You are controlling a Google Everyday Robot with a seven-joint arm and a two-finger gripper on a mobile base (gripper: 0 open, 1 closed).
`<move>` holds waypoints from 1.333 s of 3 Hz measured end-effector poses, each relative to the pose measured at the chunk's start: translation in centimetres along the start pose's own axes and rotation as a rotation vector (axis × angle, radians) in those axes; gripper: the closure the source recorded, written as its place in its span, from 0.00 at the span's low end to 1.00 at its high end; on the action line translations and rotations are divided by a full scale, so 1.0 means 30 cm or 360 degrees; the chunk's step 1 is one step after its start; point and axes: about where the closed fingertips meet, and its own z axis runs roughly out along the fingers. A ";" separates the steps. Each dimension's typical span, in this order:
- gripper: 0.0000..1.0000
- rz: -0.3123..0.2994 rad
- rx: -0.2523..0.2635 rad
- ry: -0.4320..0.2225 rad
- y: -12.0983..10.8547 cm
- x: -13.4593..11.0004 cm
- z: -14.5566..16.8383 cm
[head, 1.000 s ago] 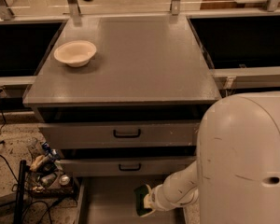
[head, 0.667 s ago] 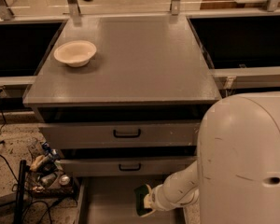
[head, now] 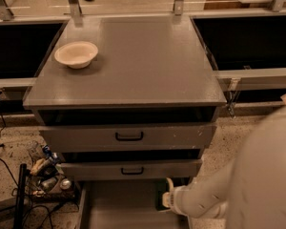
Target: Pick sponge from bottom drawer and place on counter
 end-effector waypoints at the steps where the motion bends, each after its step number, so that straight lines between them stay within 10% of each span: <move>1: 1.00 0.0068 0.0103 -0.0160 -0.084 -0.023 -0.174; 4: 1.00 0.0240 0.0209 -0.0217 -0.265 -0.078 -0.266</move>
Offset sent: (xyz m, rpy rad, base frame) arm -0.0081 -0.0321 0.0319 -0.0405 -0.0626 -0.0695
